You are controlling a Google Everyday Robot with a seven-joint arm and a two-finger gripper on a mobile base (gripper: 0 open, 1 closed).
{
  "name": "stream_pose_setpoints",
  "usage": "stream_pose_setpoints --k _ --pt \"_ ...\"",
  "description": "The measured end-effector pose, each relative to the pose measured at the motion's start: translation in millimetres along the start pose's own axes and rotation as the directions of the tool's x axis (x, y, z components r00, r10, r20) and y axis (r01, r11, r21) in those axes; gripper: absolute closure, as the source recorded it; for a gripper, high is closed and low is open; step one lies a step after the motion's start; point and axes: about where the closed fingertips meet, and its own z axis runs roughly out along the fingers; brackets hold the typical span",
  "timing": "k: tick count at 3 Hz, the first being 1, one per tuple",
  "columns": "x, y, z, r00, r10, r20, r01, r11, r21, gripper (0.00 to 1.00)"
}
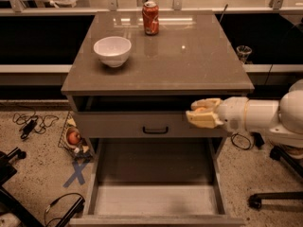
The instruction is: Pick orange from middle drawer and place on counter
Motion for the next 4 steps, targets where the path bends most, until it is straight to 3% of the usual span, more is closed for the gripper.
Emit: stream_pose_setpoints --k 1,2,3,4 --pt "-54.6 -18.8 -15.7 1.000 -0.015 0.020 0.013 0.9933 0.115 1.00" --pt "-93.3 -30.0 -21.3 0.997 -0.059 0.051 0.050 0.9831 0.176 1.00" --pt "-118.7 -44.8 -14.5 0.982 -0.157 0.103 0.135 0.9721 0.192 1.00" --pt "-123.5 -68.3 7.1 0.962 -0.237 0.136 0.214 0.9626 0.166 1.00"
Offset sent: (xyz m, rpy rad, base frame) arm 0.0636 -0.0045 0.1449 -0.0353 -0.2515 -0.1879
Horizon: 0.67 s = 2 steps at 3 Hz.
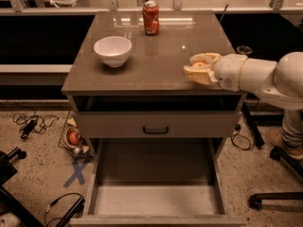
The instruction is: Pick orange from middle drawer and place on counter
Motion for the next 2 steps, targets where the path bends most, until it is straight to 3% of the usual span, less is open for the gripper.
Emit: stream_pose_setpoints --k 2 --pt "1.5 -34.9 65.3 0.992 -0.103 0.075 0.110 0.9891 -0.098 1.00"
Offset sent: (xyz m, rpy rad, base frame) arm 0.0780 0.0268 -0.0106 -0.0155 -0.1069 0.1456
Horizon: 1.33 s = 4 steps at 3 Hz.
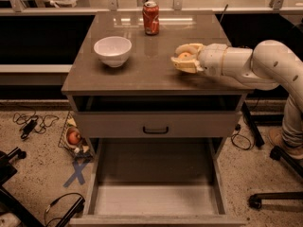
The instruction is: Pick orange from middle drawer and place on counter
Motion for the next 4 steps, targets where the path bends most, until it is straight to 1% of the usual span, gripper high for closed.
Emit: stream_pose_setpoints --k 1,2,3,4 --pt "0.5 -2.8 4.6 1.000 -0.008 0.005 0.008 0.9999 -0.007 1.00" --pt "-0.6 -0.5 8.2 1.000 -0.007 0.007 0.007 0.9999 -0.014 0.74" --pt "-1.2 0.8 10.5 1.000 -0.007 0.009 0.007 0.9998 -0.017 0.51" --pt "-2.2 2.8 14.1 1.000 -0.007 0.011 0.007 0.9997 -0.023 0.20"
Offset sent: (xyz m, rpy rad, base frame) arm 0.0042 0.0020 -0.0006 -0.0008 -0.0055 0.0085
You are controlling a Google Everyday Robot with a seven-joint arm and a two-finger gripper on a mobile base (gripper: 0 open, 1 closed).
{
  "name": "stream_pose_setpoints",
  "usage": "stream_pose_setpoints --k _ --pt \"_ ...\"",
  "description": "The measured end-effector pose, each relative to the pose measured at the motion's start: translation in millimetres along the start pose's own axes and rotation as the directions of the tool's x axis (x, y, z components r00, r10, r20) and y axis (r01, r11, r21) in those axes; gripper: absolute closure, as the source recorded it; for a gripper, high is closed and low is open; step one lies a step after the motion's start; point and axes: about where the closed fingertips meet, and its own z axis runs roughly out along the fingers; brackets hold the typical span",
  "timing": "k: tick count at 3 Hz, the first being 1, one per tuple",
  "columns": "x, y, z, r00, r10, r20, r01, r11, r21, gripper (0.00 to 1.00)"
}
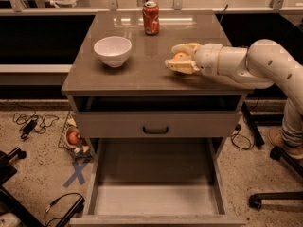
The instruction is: Pick orange from middle drawer and place on counter
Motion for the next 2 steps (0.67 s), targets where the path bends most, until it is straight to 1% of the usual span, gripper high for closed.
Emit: stream_pose_setpoints --k 1,2 --pt "-0.8 1.6 3.0 1.000 0.000 0.002 0.000 1.0000 -0.005 0.00" --pt "-0.8 1.7 3.1 1.000 0.000 0.002 0.000 1.0000 -0.005 0.00"
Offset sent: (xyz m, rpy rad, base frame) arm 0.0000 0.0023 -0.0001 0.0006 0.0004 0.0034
